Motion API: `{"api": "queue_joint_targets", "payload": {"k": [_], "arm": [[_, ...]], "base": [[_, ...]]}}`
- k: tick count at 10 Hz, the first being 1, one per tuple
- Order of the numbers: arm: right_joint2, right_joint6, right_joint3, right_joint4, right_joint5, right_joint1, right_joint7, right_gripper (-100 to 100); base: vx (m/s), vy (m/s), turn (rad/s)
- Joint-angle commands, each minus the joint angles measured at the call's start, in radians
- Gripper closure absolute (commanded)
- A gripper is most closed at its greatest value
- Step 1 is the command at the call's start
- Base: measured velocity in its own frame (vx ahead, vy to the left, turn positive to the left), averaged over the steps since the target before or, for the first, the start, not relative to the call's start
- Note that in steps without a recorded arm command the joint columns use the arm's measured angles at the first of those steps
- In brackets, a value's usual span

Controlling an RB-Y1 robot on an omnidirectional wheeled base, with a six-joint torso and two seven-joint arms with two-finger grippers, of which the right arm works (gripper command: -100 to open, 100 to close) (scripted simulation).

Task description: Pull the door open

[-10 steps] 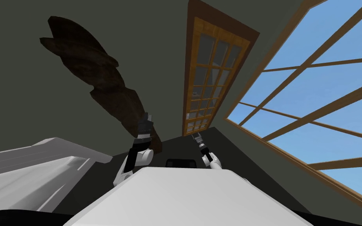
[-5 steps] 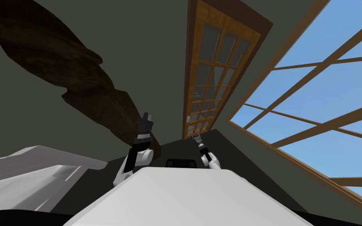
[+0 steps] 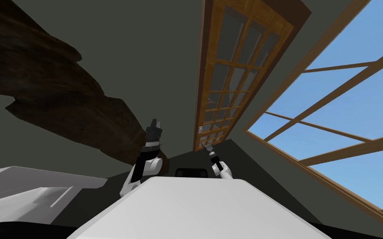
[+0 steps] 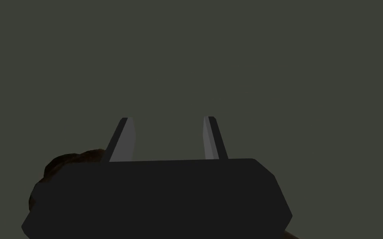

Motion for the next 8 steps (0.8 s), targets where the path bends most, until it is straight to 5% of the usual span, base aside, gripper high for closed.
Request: {"api": "queue_joint_targets", "payload": {"k": [1, 8], "arm": [[0.004, 0.000, -0.002, 0.004, -0.001, -0.003, 0.000, -100], [0.017, 0.003, -0.004, 0.007, -0.003, -0.004, -0.002, -100]], "base": [[0.226, 0.002, 0.000], [0.215, 0.016, 0.001]]}}
